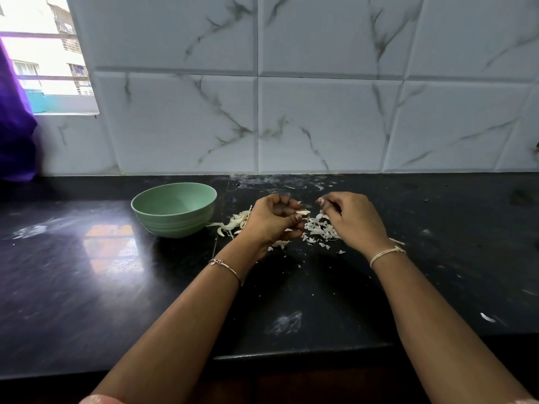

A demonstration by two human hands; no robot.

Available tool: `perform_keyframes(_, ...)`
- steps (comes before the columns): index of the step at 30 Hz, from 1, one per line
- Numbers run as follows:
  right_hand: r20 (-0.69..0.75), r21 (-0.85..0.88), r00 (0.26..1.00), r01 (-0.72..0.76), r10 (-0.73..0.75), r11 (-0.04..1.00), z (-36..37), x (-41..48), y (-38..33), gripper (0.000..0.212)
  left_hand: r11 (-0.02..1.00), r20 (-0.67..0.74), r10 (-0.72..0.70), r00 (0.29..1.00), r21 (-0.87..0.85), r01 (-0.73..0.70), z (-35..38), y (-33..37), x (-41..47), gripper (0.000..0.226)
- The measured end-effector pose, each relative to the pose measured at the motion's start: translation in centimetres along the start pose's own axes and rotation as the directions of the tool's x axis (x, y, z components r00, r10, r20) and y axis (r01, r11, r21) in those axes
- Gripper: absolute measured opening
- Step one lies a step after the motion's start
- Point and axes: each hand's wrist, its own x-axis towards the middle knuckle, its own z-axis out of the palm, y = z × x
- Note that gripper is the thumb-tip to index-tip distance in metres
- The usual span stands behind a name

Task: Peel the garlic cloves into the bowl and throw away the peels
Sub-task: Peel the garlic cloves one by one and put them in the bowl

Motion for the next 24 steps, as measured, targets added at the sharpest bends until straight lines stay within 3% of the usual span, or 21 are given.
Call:
perform_keyframes(4,-0.042,0.049,0.999,-0.011,0.013,0.999,0.2,0.2,-0.1,0.008,1.0,-0.015,0.006,1.0,0.022,-0.005,0.1,-0.2,0.1,0.014)
perform_keyframes(7,-0.001,0.336,0.996,-0.086,0.092,0.938,0.3,0.4,-0.4,0.008,0.998,-0.016,0.024,1.0,0.053,-0.023,0.2,-0.6,0.3,0.012)
perform_keyframes(10,0.163,0.598,0.979,-0.199,0.126,0.776,0.1,0.1,-1.0,0.008,0.995,-0.033,0.055,0.998,0.085,-0.052,0.2,-0.7,0.4,0.01)
perform_keyframes(12,0.212,0.598,0.969,-0.23,0.125,0.768,0.2,0.0,-1.1,0.01,0.994,-0.05,0.073,0.996,0.08,-0.068,0.2,-0.7,0.4,0.011)
perform_keyframes(17,0.181,0.609,0.974,-0.218,0.133,0.762,0.5,0.0,-1.3,0.011,0.992,-0.072,0.1,0.992,0.087,-0.094,0.3,-0.3,0.1,0.011)
perform_keyframes(24,0.08,0.59,0.987,-0.158,0.138,0.792,0.8,0.0,-1.5,0.012,0.938,-0.161,0.219,0.962,0.307,-0.162,0.5,-0.4,0.2,0.005)
